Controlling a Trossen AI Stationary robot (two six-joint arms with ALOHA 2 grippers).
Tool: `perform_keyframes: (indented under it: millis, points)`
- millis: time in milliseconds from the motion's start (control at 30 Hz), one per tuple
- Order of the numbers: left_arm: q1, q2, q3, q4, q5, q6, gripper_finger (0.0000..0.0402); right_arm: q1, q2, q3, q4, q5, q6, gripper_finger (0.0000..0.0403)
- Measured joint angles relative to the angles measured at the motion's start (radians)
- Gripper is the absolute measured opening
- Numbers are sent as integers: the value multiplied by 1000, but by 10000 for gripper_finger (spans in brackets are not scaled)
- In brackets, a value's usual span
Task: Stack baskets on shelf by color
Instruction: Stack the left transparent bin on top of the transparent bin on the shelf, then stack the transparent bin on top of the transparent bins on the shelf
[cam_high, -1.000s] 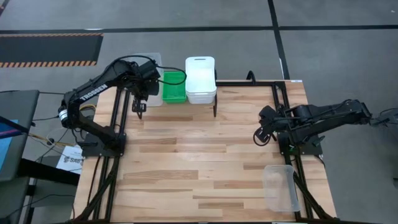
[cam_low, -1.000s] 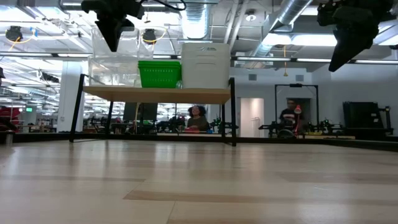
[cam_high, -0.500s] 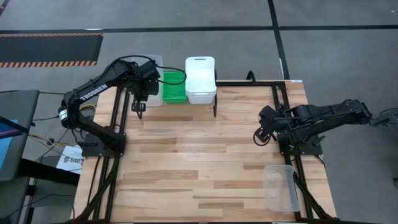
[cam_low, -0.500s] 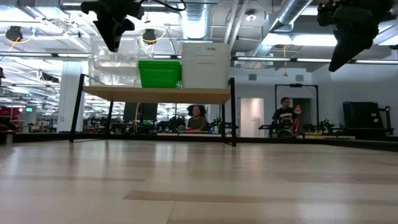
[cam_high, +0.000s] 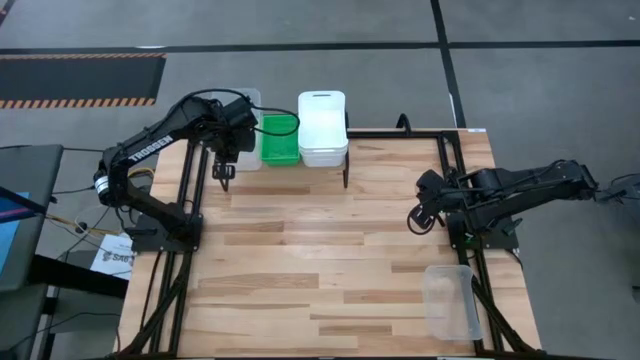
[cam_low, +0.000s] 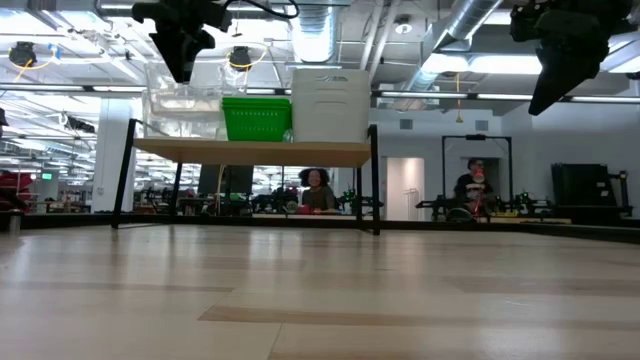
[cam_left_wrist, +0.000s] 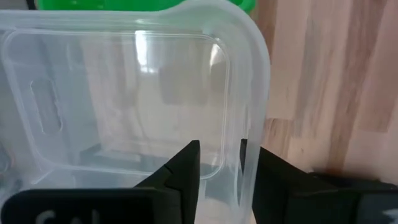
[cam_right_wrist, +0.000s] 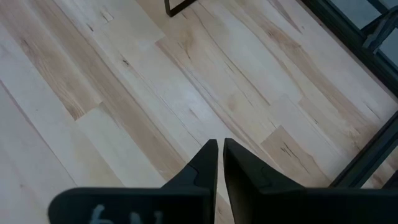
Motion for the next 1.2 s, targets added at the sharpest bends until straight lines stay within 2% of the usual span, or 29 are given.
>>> perform_keyframes:
  millis: [100,400,633,800,1000,1067,1200]
  points:
    - [0,0,0,0,-25,-12,103,0,0,0,1,0,0,52]
    - [-1,-25,0,0,8,-29,103,-4,0,0,2,0,0,52]
    - [-1,-41,76,0,-4,-51,103,-61,0,0,4,-1,1,52]
    - [-1,-41,120,0,49,-76,103,-111,0,0,42,-1,-1,52]
    - [-1,-40,120,2,-1,-36,103,-173,0,0,94,-1,-2,52]
    - [0,-40,120,51,-51,-13,103,-194,0,0,120,-1,-3,52]
    - [19,-40,120,280,-112,-18,103,-236,0,0,168,-1,-4,52]
